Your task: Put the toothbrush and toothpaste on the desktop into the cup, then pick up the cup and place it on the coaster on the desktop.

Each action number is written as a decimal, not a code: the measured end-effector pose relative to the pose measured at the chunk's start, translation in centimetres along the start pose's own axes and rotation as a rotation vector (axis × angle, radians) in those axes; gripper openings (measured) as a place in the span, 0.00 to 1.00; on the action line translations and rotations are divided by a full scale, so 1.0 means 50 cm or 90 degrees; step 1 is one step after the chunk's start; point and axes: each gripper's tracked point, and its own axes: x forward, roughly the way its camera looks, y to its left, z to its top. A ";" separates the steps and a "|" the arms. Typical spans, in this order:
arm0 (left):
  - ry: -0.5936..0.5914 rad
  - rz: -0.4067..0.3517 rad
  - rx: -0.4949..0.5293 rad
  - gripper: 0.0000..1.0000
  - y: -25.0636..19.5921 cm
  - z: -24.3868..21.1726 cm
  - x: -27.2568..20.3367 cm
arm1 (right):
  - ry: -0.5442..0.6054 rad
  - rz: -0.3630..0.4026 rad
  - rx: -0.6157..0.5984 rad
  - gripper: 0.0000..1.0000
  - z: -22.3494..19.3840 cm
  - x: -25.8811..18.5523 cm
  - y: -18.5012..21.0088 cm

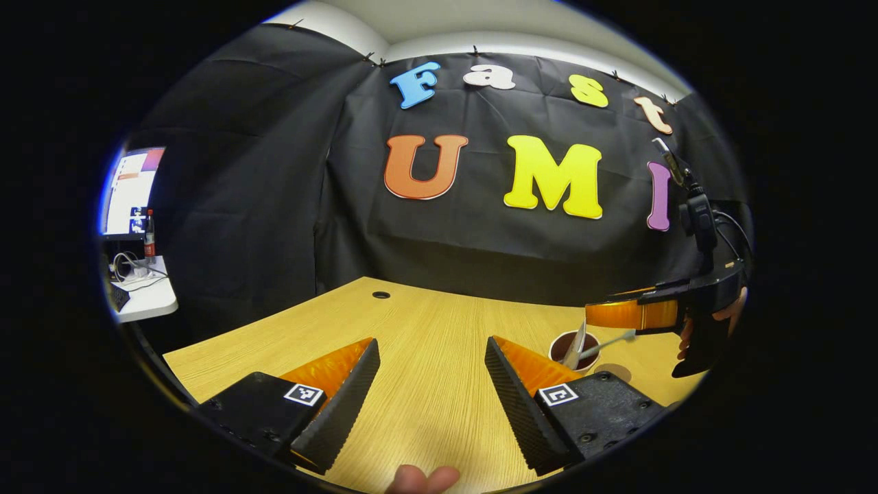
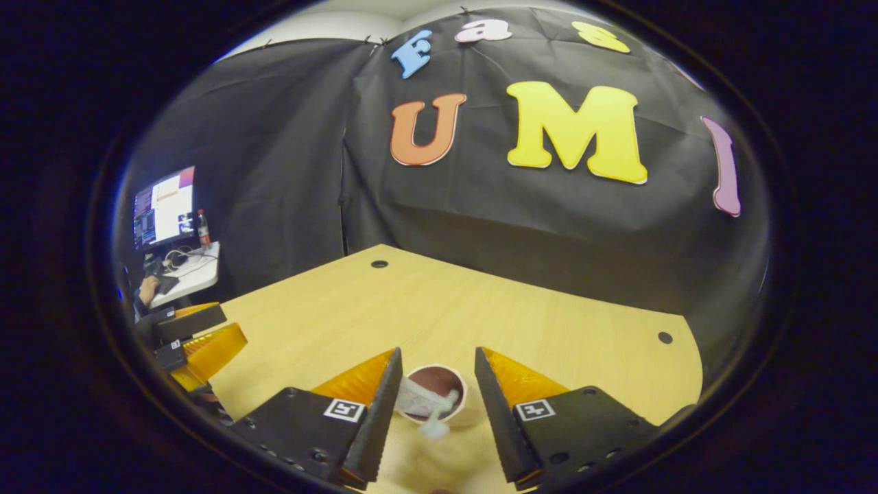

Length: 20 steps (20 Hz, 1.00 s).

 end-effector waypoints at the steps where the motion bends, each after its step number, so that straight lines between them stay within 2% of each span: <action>1: 0.001 -0.003 0.002 0.98 -0.003 -0.001 0.002 | -0.005 0.013 0.015 0.72 0.003 -0.003 0.004; 2: 0.004 -0.009 0.001 0.98 -0.007 -0.005 0.003 | -0.012 0.031 0.034 0.78 0.011 -0.010 0.012; 3: 0.007 -0.015 0.001 0.98 -0.012 -0.007 0.004 | -0.021 0.040 0.048 0.87 0.020 -0.021 0.014; 5: 0.011 -0.034 0.006 0.98 -0.024 -0.007 0.004 | -0.045 0.042 0.061 0.95 0.038 -0.041 0.003; 8: 0.004 -0.054 0.037 0.98 -0.030 0.016 0.003 | -0.087 0.033 0.078 0.95 0.064 -0.080 -0.022; 12: 0.000 -0.198 0.101 0.98 -0.100 0.061 -0.009 | -0.129 0.029 0.092 0.93 0.075 -0.163 -0.065; 16: 0.087 -0.359 0.179 0.98 -0.152 0.059 -0.011 | -0.168 0.005 0.121 0.93 0.064 -0.254 -0.136; 19: 0.168 -0.409 0.260 1.00 -0.150 0.024 -0.012 | -0.181 -0.038 0.113 0.92 0.029 -0.328 -0.194; 20: 0.197 -0.425 0.284 1.00 -0.152 0.007 -0.008 | -0.192 -0.063 0.108 0.96 0.018 -0.353 -0.216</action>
